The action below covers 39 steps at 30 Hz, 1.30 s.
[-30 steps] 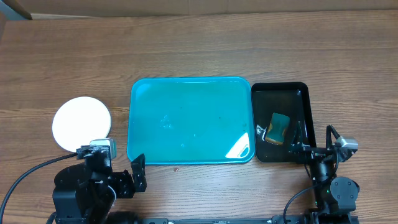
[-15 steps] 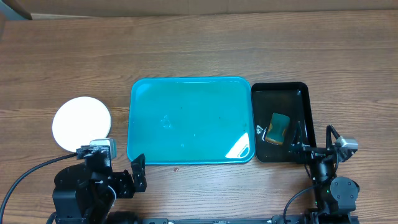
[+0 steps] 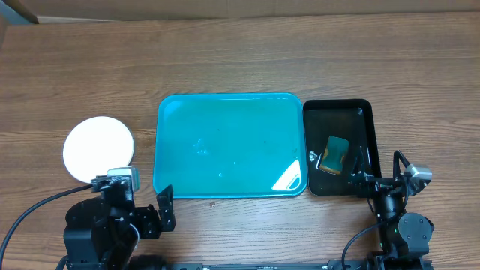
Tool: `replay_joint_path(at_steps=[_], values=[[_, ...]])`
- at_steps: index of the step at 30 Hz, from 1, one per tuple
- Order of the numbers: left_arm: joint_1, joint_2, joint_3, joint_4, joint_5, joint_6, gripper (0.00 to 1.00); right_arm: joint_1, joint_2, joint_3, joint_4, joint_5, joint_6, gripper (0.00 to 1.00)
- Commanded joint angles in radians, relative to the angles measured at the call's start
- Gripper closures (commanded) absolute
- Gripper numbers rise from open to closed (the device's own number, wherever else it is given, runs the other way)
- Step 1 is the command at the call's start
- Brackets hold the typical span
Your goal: Clean dirty plates on tray and stack at the side
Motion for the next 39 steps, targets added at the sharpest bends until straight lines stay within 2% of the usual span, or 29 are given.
replay_joint_path(at_steps=[1, 15, 24, 28, 33, 39], values=[[0.000, -0.035, -0.050, 0.029, -0.048, 0.019, 0.00, -0.004, -0.010, -0.010, 0.003, -0.002, -0.002, 0.00], [0.000, -0.416, -0.655, 0.715, -0.010, 0.009, 0.00, -0.004, -0.010, -0.010, 0.003, -0.002, -0.002, 0.00], [0.000, -0.476, -0.861, 1.145, -0.014, 0.013, 0.00, -0.004, -0.010, -0.010, 0.003, -0.002, -0.002, 0.00], [-0.002, -0.476, -0.934, 1.324, -0.013, 0.061, 0.00, -0.004, -0.010, -0.010, 0.003, -0.002, -0.002, 0.00], [-0.002, -0.476, -0.943, 1.314, -0.011, 0.073, 0.00, -0.004, -0.010, -0.010, 0.003, -0.002, -0.002, 0.00], [-0.003, -0.476, -0.943, 1.113, 0.016, 0.038, 0.00, -0.004, -0.010, -0.010, 0.003, -0.002, -0.002, 0.00]])
